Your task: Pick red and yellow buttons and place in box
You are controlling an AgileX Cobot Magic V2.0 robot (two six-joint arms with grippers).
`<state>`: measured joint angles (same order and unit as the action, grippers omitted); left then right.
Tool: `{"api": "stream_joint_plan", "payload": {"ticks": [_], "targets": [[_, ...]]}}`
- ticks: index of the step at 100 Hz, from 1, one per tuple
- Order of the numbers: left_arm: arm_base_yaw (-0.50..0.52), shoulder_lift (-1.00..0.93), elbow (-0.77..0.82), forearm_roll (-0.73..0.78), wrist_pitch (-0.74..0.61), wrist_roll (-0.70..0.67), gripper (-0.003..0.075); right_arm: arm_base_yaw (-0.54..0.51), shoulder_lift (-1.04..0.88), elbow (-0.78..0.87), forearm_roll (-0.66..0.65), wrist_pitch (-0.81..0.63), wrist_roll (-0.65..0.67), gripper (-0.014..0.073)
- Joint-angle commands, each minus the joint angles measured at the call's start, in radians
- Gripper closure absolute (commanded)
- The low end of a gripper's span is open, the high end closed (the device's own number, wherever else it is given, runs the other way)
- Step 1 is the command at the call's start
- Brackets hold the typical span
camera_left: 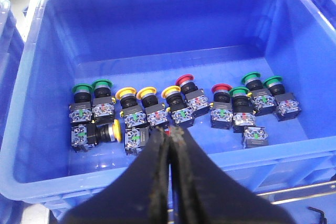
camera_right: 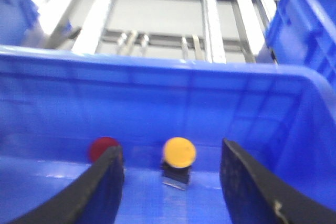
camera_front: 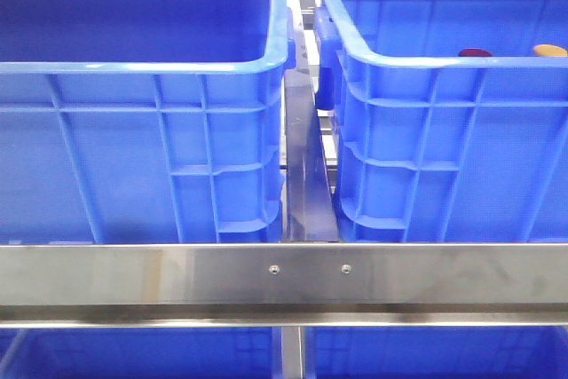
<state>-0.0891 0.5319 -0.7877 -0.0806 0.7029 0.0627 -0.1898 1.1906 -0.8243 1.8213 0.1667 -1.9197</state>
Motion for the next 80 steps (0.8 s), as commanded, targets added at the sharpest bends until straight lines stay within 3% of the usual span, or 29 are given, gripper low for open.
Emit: {"api": "stream_joint_plan", "payload": {"ticks": [1,27,53,62,80], "targets": [[0.001,0.004,-0.027,-0.012,-0.082,-0.007,0.0739,-0.005,-0.124,0.031,0.085,0.066,-0.008,0.0156],[0.001,0.004,-0.027,-0.012,-0.082,-0.007,0.0739,-0.005,-0.39,0.194,0.086,0.102,-0.008,0.0158],[0.001,0.004,-0.027,-0.012,-0.081,-0.007,0.0739,-0.005,-0.596,0.258,0.089,0.125,-0.008,0.0169],[0.001,0.004,-0.027,-0.012,-0.081,-0.007,0.0739,-0.005,-0.629,0.268,0.089,0.125,-0.008,0.0247],[0.001,0.004,-0.027,-0.012,-0.081,-0.007,0.0739,-0.005,-0.639,0.284,0.089,0.125,-0.008,0.0532]]}}
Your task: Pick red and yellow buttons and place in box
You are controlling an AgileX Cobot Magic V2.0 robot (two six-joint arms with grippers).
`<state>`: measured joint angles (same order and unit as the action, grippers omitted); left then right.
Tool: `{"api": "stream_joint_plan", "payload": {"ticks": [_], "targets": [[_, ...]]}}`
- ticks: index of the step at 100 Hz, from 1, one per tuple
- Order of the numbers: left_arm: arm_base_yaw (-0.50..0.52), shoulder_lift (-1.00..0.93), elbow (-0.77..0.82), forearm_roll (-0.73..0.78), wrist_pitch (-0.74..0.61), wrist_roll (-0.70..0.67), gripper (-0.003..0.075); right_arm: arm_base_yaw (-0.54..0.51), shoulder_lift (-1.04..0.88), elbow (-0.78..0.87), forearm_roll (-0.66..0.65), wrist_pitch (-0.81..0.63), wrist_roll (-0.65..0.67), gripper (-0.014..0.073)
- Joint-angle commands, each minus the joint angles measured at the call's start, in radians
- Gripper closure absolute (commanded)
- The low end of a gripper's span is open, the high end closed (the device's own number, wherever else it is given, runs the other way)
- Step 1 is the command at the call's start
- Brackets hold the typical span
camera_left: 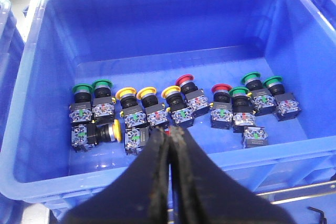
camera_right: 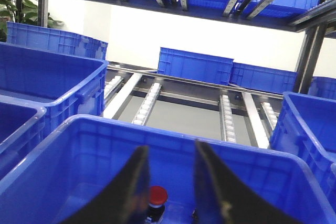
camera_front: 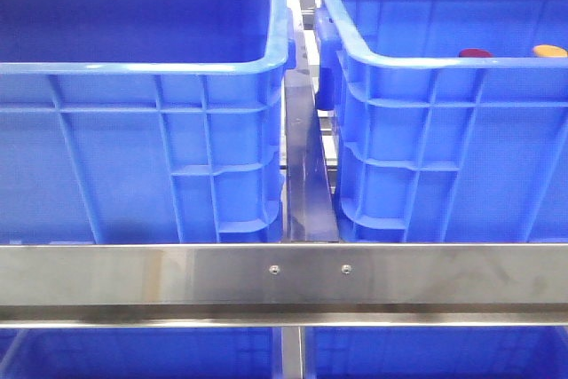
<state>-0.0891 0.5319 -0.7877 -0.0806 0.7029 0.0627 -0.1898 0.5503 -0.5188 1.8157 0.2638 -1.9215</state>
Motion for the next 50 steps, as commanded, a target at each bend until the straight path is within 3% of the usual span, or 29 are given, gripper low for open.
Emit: {"api": "stream_joint_plan", "payload": {"ticks": [1,10,50], "targets": [[0.001,0.004,-0.027,-0.012,-0.081,-0.007,0.0739,-0.005,0.001,-0.022,0.094,0.028,-0.006,0.0554],[0.001,0.004,-0.027,-0.012,-0.081,-0.007,0.0739,-0.005,0.001,-0.022,0.094,0.028,-0.006,0.0669],[0.001,0.004,-0.027,-0.012,-0.081,-0.007,0.0739,-0.005,0.001,-0.022,0.094,0.028,-0.006,0.0662]]}}
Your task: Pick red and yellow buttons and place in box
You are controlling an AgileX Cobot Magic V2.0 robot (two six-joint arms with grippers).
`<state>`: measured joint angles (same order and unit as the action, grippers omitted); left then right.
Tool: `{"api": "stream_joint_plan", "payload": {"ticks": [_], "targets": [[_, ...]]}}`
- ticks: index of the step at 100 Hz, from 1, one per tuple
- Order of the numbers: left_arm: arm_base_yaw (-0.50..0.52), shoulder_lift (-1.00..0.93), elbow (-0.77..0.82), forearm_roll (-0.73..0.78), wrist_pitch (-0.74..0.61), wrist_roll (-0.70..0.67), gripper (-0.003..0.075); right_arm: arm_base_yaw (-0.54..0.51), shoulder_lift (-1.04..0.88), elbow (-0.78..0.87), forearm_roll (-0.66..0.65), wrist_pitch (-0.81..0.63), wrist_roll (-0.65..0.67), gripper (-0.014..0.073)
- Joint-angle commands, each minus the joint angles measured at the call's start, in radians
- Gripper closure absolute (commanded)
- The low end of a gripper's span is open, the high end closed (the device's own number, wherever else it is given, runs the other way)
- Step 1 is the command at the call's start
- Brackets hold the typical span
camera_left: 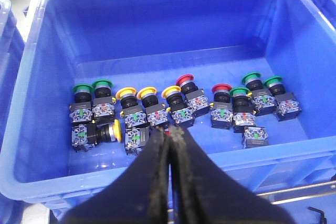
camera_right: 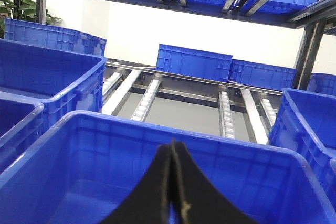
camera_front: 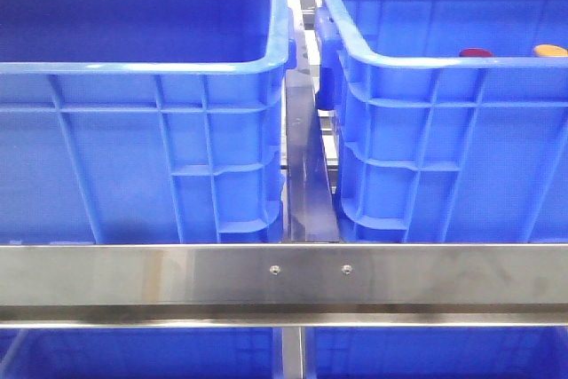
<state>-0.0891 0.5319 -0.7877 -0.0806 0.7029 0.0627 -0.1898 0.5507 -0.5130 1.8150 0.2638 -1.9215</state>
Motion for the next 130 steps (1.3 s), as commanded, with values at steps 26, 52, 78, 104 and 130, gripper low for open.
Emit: {"api": "stream_joint_plan", "payload": {"ticks": [26,52,78,104,130], "targets": [[0.001,0.004,-0.027,-0.012,-0.081,-0.007,0.0739,-0.005,0.001,-0.028,0.095,0.028,-0.006,0.0662],[0.001,0.004,-0.027,-0.012,-0.081,-0.007,0.0739,-0.005,0.001,-0.028,0.095,0.028,-0.006,0.0662],[0.001,0.004,-0.027,0.036,-0.123,-0.003,0.0739,-0.005,0.001,-0.028,0.095,0.028,-0.006,0.0662],[0.001,-0.041,0.116,0.071,-0.459,-0.003,0.0739,-0.005,0.001,-0.028,0.095,0.028,-0.006,0.0662],[0.001,-0.202,0.406,0.086,-0.67,-0.003,0.0739,-0.005,0.001,-0.028,0.095,0.028,-0.006,0.0662]]}}
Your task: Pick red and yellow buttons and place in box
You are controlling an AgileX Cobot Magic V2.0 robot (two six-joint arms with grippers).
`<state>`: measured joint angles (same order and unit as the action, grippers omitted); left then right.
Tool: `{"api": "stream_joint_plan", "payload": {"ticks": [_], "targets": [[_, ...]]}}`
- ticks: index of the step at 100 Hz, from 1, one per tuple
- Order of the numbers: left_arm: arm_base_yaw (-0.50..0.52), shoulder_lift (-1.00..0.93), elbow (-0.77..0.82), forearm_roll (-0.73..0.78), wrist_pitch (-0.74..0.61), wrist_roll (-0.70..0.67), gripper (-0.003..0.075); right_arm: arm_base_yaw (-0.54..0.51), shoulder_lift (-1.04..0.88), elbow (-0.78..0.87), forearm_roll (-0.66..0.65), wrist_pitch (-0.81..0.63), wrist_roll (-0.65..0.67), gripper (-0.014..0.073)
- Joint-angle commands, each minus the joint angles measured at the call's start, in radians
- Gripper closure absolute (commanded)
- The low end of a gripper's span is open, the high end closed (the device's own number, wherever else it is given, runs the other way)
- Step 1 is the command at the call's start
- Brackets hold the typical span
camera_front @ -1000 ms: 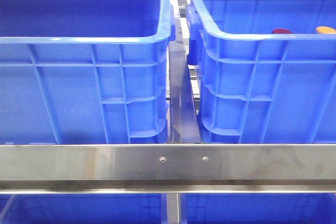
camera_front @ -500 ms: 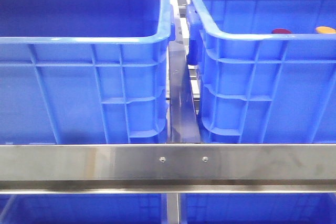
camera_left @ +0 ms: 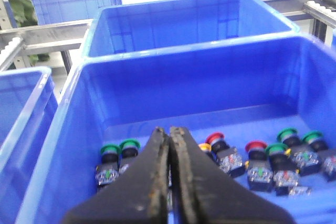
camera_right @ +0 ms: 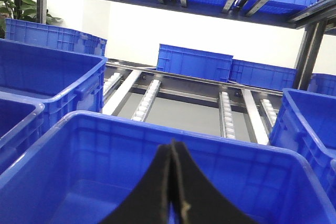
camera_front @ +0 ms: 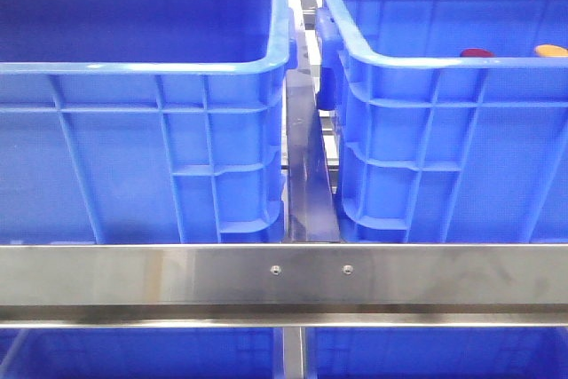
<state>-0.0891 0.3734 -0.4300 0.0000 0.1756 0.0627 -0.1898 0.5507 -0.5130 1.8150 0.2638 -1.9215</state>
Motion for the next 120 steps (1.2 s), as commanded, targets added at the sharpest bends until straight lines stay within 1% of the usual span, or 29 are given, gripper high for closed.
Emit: {"api": "stream_joint_plan", "payload": {"ticks": [1,28,41,60,68,89,106,120], "targets": [[0.001,-0.049,0.056,0.006,-0.145,-0.003,0.0739,-0.005,0.001,-0.028,0.095,0.028,-0.006,0.0662],[0.001,-0.266,0.289,0.019,-0.167,-0.003,0.0739,-0.005,0.001,-0.028,0.095,0.028,-0.006,0.0662],[0.001,-0.347,0.37,0.021,-0.206,-0.003,0.0739,-0.005,0.001,-0.028,0.095,0.028,-0.006,0.0662],[0.002,-0.413,0.454,0.021,-0.265,-0.006,0.0739,-0.005,0.001,-0.028,0.095,0.028,-0.006,0.0662],[0.002,-0.413,0.474,0.021,-0.302,-0.006,0.0739,-0.005,0.001,-0.028,0.095,0.028,-0.006,0.0662],[0.004,-0.413,0.474,0.028,-0.291,-0.006,0.0739,-0.005,0.001,-0.028,0.095,0.028,-0.006,0.0662],[0.049,-0.413,0.474,0.028,-0.291,-0.006,0.0739,-0.005,0.001,-0.028,0.095,0.028,-0.006,0.0662],[0.055,-0.413,0.474,0.017,-0.291,-0.006,0.0739,-0.005,0.001,-0.028,0.095,0.028,-0.006,0.0662]]}}
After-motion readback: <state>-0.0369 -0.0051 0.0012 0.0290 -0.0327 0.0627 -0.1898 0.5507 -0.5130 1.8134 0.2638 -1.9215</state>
